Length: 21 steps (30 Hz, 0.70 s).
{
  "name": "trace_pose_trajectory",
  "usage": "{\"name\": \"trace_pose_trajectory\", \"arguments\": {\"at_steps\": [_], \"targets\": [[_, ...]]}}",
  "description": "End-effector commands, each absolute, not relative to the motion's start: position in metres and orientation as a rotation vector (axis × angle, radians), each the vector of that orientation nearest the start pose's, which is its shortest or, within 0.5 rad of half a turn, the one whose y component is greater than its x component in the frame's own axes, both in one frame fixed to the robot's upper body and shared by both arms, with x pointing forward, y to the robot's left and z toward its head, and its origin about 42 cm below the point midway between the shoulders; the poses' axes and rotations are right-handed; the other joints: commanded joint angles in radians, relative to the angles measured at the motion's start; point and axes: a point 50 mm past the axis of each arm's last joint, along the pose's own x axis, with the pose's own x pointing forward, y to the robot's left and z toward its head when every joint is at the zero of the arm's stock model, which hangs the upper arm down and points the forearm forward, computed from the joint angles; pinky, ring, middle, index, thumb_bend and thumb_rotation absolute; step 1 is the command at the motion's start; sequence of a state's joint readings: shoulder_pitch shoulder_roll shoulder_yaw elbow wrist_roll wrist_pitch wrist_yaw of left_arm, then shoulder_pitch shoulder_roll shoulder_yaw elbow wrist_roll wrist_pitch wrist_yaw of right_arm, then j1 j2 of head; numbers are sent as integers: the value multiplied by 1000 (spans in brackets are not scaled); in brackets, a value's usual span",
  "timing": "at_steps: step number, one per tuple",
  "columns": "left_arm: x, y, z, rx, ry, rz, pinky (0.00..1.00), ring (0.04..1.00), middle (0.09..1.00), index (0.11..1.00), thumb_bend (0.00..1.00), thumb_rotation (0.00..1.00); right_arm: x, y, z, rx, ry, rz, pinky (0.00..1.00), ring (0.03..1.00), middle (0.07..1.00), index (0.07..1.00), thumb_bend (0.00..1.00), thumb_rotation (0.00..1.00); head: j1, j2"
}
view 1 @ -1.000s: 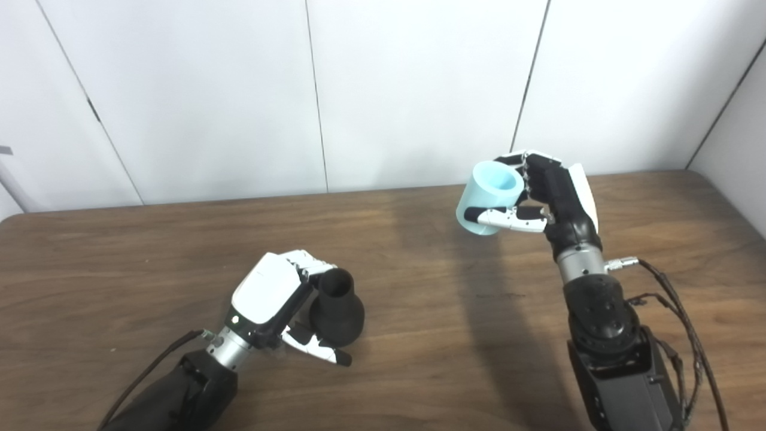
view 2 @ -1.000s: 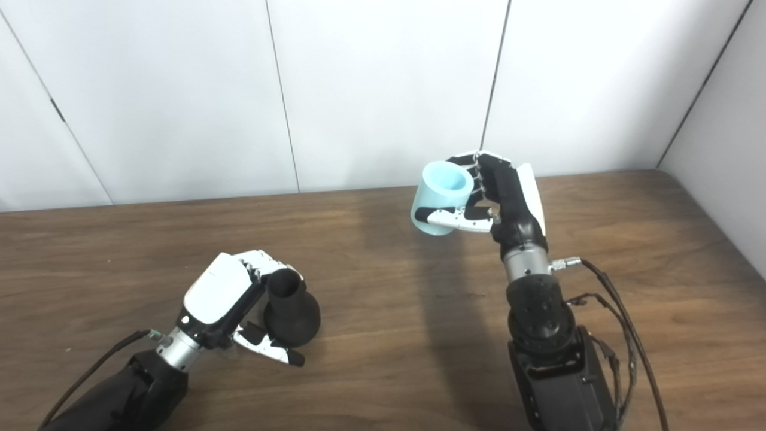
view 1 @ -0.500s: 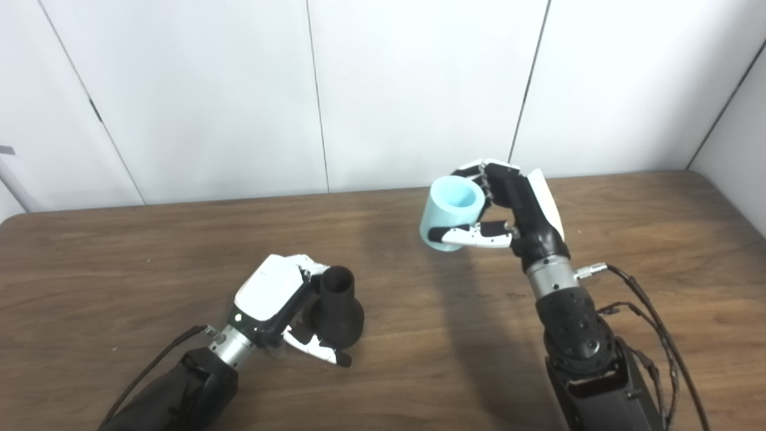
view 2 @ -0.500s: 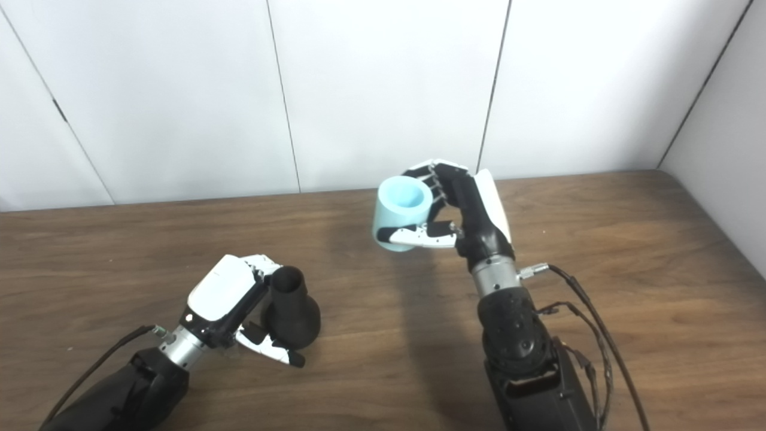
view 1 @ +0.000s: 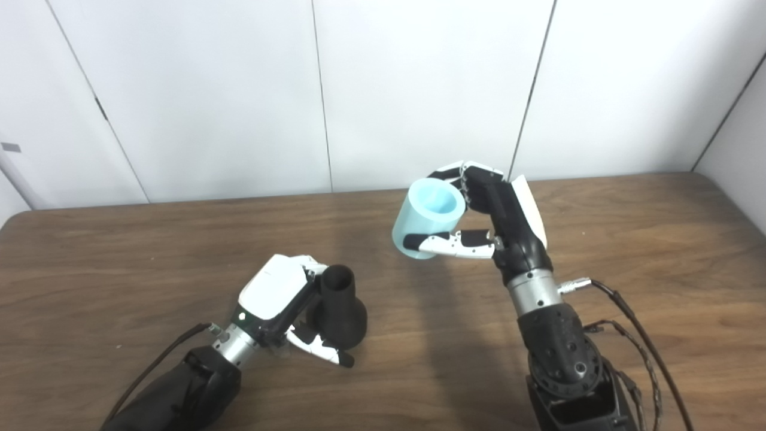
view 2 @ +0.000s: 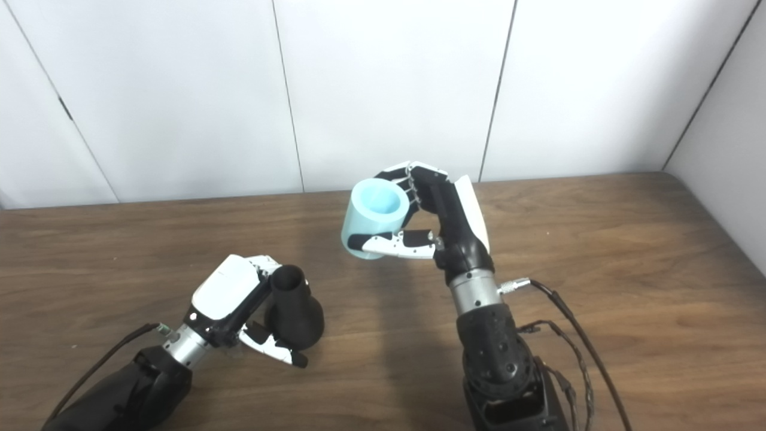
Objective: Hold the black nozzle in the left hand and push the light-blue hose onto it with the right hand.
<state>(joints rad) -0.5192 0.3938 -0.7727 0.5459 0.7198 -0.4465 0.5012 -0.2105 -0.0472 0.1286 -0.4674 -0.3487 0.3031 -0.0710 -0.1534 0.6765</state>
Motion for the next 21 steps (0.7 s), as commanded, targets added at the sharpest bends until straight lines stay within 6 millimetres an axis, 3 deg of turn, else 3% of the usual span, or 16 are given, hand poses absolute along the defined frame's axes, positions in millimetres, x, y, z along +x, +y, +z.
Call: {"name": "trace_pose_trajectory", "arguments": {"at_steps": [1, 8, 21], "targets": [[280, 142, -10, 920, -397, -684, 611, 466, 449, 510, 503, 0, 299, -169, 301, -320, -577, -49, 304, 404, 466, 533, 514, 0, -2, 2], [281, 141, -10, 923, -399, -689, 613, 470, 449, 507, 504, 0, 295, -157, 305, -330, -572, -22, 236, 371, 455, 545, 510, 0, 1, -1], [277, 136, -10, 922, -408, -701, 615, 469, 449, 509, 503, 0, 293, -137, 291, -298, -554, 52, 240, 372, 456, 546, 510, 0, 16, 1]]}}
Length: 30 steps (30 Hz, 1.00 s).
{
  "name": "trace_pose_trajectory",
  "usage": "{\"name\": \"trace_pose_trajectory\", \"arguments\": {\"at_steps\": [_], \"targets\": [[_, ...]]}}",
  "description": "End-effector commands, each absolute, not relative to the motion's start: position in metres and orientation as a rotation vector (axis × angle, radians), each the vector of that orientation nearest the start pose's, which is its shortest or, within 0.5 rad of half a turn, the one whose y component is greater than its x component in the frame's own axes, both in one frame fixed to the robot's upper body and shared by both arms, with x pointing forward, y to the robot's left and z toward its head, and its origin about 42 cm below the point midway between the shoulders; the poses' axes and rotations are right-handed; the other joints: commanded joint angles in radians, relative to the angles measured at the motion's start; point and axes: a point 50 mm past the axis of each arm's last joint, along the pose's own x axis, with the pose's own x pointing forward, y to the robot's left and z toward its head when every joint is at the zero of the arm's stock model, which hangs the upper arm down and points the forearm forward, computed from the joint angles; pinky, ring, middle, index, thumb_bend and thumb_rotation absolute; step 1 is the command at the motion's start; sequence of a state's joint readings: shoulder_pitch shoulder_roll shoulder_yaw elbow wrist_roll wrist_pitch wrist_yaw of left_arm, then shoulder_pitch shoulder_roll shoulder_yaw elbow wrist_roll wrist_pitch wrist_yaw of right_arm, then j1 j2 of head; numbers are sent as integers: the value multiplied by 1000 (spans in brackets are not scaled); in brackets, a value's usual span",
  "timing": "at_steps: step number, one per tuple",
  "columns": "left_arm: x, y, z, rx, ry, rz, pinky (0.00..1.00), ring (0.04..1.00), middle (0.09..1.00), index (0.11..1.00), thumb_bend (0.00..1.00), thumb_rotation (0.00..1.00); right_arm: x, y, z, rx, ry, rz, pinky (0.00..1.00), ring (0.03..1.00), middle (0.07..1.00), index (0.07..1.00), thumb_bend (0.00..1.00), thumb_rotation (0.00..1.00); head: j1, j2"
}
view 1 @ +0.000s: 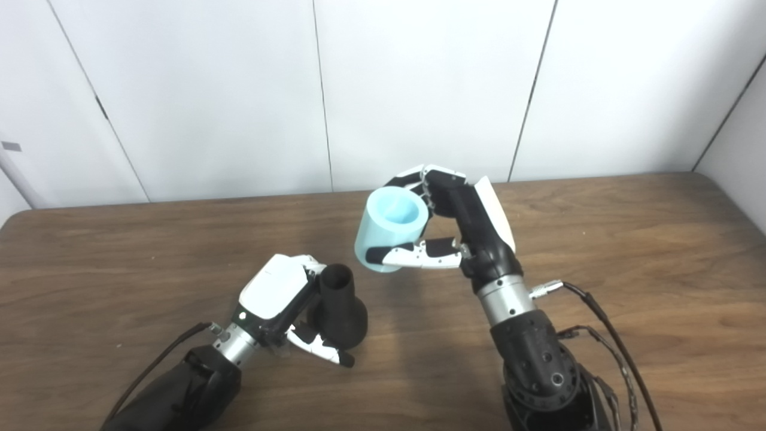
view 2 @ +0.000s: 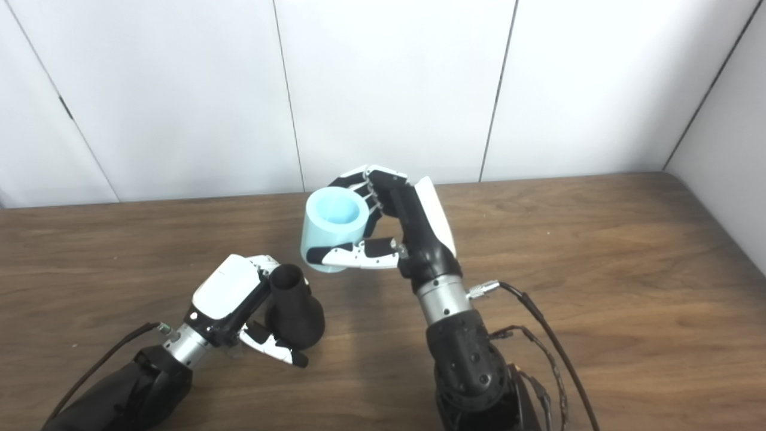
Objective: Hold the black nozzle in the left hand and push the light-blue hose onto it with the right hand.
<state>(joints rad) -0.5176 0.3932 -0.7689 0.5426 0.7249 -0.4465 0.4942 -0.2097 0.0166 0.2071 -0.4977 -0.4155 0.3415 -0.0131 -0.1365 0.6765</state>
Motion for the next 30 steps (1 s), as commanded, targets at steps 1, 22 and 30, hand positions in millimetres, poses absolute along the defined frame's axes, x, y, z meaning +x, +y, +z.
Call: {"name": "trace_pose_trajectory", "arguments": {"at_steps": [1, 22, 30], "targets": [[277, 136, -10, 921, -407, -701, 614, 470, 449, 508, 504, 0, 294, -136, 289, -294, -550, 56, 247, 375, 458, 545, 511, 0, -1, 2], [272, 130, -10, 925, -419, -719, 610, 460, 450, 516, 503, 0, 305, -123, 260, -335, -541, 65, 235, 370, 451, 544, 510, 0, 32, -4], [271, 130, -11, 940, -426, -733, 603, 461, 446, 517, 503, 0, 308, -118, 253, -292, -548, 65, 238, 372, 448, 545, 511, 0, 34, -2]]}}
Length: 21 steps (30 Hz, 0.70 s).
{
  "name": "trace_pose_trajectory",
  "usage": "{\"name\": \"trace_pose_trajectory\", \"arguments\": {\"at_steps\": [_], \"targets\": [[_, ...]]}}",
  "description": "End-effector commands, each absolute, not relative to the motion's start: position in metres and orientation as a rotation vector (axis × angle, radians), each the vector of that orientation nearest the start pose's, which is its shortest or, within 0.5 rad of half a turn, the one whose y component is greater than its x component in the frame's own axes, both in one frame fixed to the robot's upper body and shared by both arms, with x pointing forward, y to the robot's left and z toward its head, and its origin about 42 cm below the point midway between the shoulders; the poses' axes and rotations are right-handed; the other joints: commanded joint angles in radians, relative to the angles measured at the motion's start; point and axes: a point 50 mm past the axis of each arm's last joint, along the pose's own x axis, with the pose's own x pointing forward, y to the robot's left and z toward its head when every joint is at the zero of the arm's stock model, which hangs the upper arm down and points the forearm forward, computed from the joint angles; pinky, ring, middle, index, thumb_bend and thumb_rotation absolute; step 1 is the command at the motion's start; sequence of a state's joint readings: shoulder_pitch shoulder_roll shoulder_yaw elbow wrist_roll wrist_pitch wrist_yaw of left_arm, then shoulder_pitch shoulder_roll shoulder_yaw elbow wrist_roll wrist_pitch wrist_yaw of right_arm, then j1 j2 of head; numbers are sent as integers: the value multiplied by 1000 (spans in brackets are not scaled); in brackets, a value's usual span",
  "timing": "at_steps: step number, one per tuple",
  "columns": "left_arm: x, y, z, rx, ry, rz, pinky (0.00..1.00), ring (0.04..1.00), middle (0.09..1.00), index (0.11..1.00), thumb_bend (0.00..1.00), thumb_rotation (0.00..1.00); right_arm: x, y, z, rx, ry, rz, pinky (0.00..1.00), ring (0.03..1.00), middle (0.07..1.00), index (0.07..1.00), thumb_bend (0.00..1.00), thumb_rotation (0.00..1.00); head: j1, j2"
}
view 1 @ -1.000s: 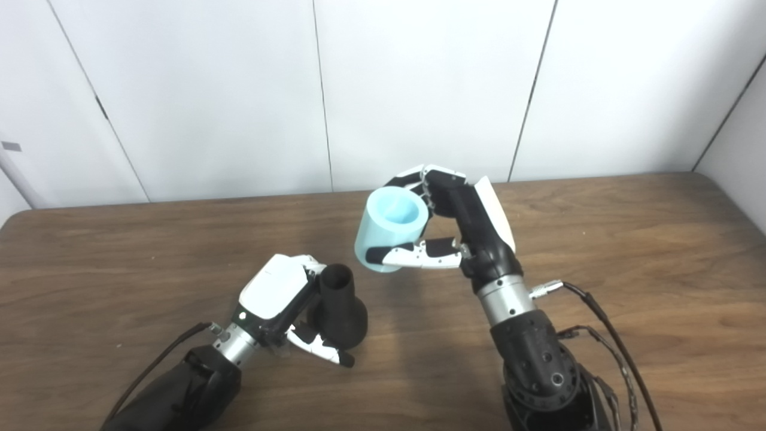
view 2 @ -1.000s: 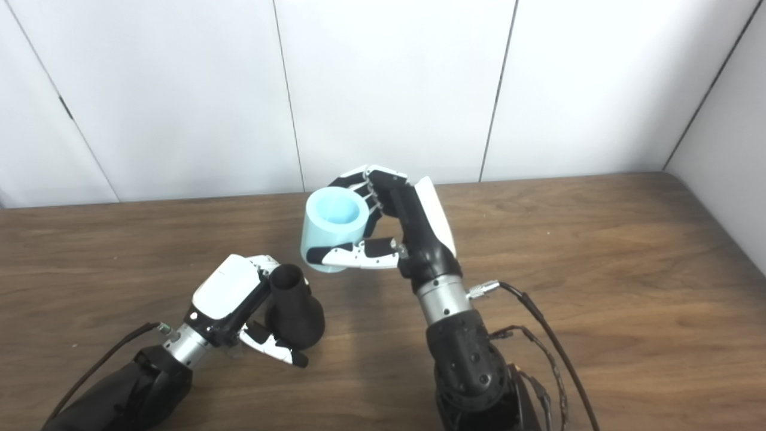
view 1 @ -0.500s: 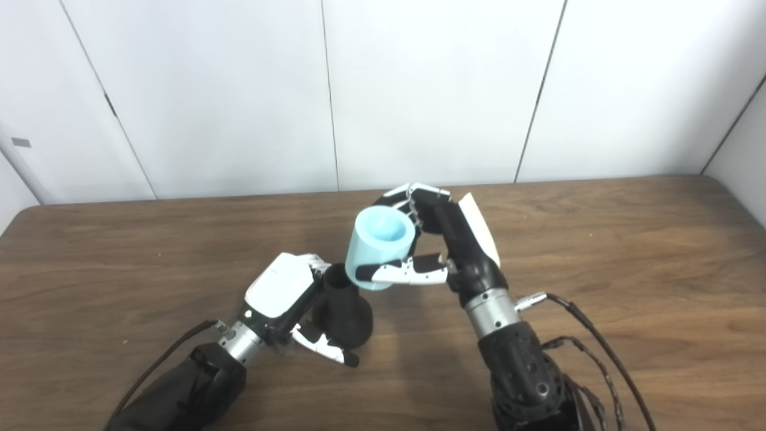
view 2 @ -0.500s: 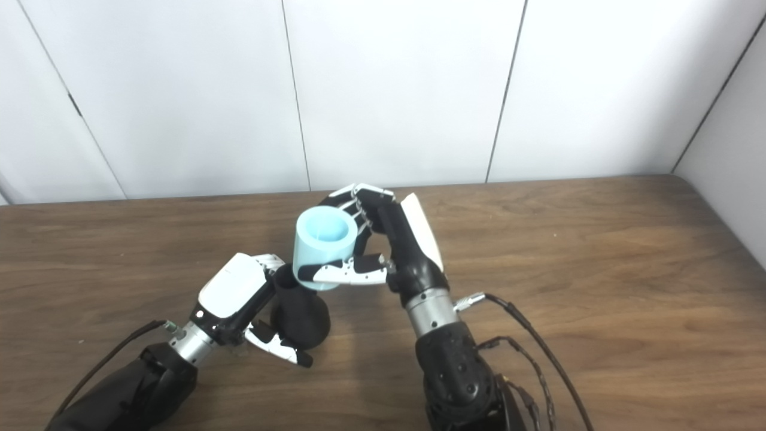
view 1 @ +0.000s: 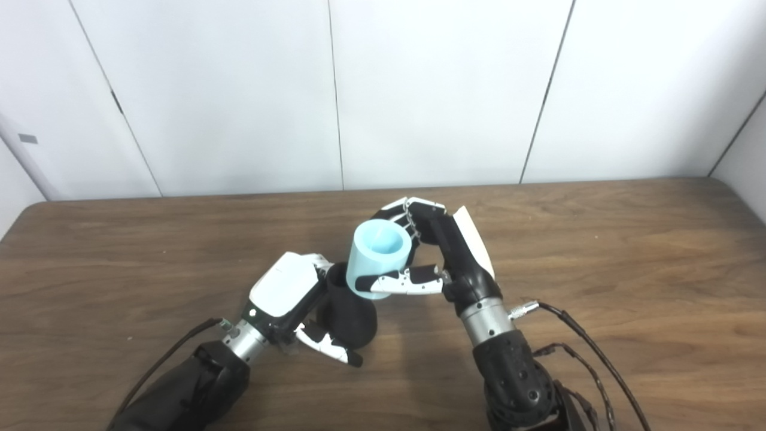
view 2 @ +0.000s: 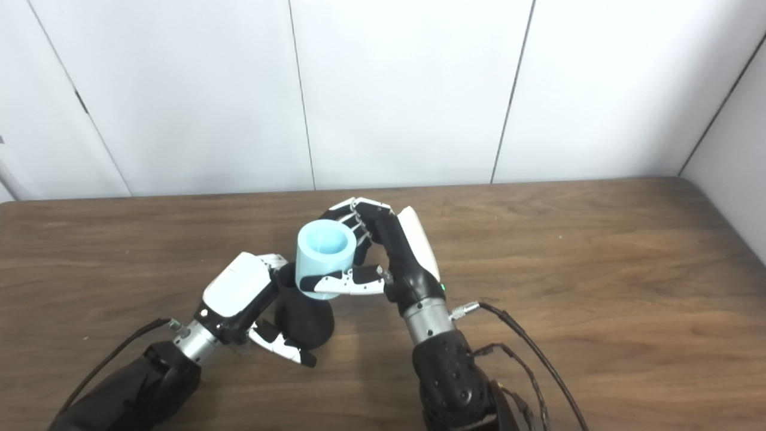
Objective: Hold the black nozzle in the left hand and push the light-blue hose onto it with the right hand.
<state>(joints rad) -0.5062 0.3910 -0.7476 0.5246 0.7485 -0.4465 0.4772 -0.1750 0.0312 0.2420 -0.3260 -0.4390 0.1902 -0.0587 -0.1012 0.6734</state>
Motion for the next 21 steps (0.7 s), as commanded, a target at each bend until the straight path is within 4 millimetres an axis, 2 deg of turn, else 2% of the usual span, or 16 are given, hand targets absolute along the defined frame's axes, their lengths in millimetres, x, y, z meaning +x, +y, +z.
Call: {"name": "trace_pose_trajectory", "arguments": {"at_steps": [1, 21], "targets": [[271, 130, -11, 940, -426, -733, 602, 460, 446, 517, 503, 0, 309, -117, 252, -289, -549, 65, 241, 373, 449, 545, 511, 0, -1, 2], [273, 129, -14, 959, -426, -742, 612, 471, 450, 508, 503, 0, 308, -121, 278, -292, -605, 65, 244, 376, 453, 544, 511, 0, -8, -12]]}}
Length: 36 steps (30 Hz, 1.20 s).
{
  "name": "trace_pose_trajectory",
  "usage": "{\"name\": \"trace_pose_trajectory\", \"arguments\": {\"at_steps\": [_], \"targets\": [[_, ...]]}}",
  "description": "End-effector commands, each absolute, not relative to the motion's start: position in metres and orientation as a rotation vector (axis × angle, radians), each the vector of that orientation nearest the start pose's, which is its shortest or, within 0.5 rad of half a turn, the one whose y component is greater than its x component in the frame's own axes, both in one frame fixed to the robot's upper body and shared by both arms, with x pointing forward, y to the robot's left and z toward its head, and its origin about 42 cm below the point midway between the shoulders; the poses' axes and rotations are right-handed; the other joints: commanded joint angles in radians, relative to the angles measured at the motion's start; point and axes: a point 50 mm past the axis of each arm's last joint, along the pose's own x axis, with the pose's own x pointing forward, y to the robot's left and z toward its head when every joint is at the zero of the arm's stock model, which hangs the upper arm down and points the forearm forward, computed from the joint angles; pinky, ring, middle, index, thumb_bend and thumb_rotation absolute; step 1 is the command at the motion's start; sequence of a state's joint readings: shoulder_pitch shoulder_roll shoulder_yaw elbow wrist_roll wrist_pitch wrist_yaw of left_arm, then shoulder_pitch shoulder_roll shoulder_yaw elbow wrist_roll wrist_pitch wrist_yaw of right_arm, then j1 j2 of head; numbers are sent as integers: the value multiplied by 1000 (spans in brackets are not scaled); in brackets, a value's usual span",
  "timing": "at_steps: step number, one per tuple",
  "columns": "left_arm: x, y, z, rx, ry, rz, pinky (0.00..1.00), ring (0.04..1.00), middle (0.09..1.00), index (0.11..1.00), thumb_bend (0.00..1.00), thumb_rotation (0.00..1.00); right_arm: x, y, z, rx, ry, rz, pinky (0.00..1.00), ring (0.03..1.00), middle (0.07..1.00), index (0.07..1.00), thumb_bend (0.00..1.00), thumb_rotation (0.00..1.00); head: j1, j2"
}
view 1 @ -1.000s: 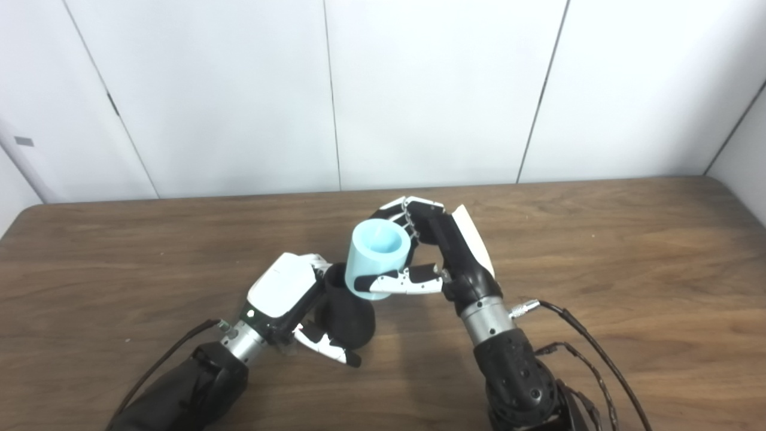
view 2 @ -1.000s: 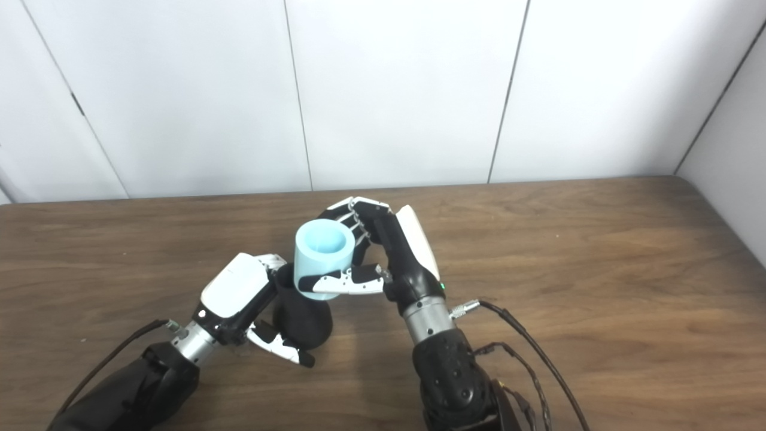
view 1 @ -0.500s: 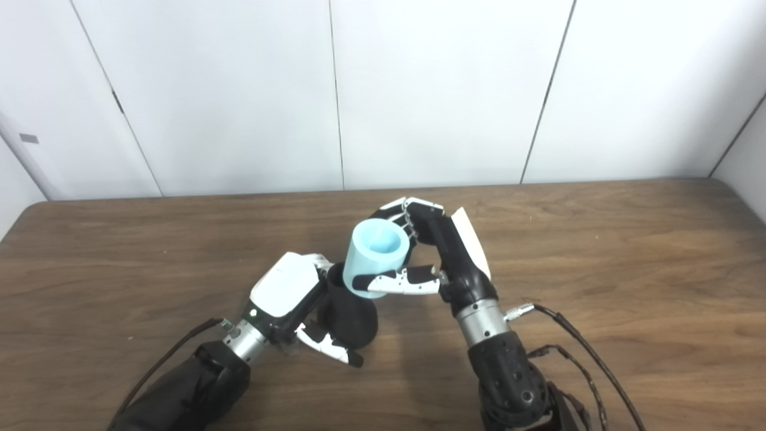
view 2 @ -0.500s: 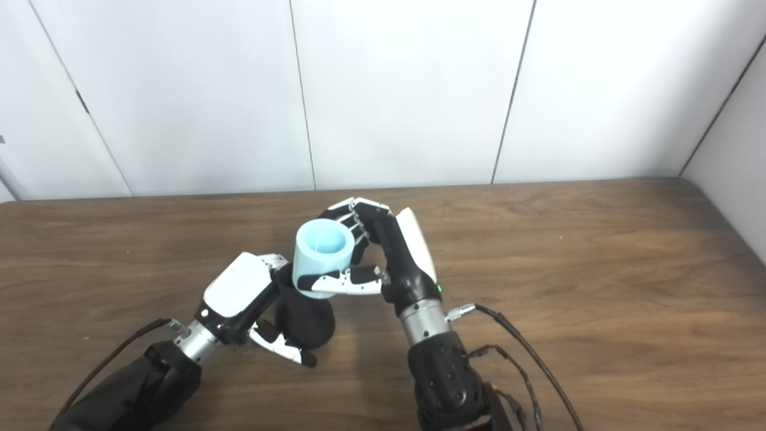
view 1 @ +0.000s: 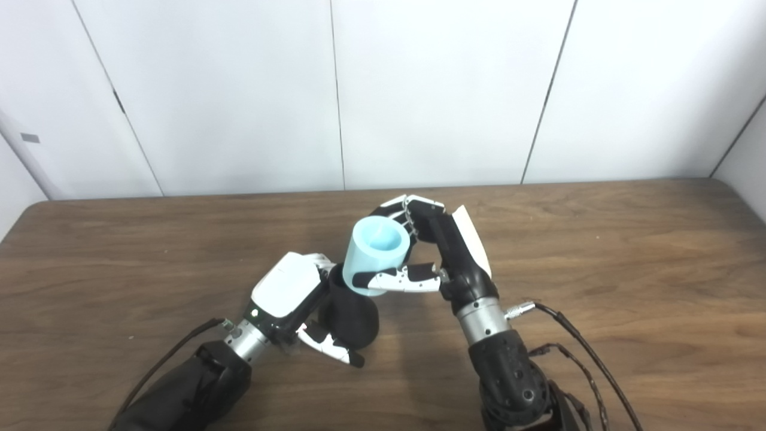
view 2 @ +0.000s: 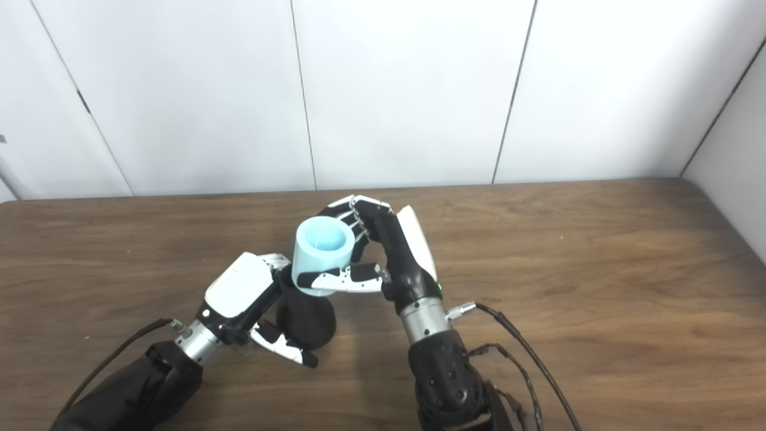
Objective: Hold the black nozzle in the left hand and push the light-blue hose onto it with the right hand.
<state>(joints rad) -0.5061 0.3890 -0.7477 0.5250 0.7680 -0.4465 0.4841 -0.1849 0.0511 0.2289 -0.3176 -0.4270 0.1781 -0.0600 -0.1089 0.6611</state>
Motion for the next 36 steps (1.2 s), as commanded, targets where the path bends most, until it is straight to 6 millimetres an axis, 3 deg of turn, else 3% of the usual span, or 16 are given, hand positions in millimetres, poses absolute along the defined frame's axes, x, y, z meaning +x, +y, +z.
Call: {"name": "trace_pose_trajectory", "arguments": {"at_steps": [1, 6, 36], "targets": [[273, 129, -14, 959, -425, -742, 612, 472, 450, 508, 503, 0, 309, -121, 278, -297, -608, 64, 237, 374, 450, 543, 511, 0, 0, 0], [272, 128, -13, 954, -425, -744, 613, 474, 450, 506, 504, 0, 312, -119, 279, -316, -620, 65, 205, 364, 443, 543, 510, 0, 2, 0], [269, 121, -12, 950, -433, -751, 608, 468, 451, 510, 503, 0, 318, -101, 261, -260, -593, 97, 252, 378, 453, 541, 512, 0, 27, 7]]}}
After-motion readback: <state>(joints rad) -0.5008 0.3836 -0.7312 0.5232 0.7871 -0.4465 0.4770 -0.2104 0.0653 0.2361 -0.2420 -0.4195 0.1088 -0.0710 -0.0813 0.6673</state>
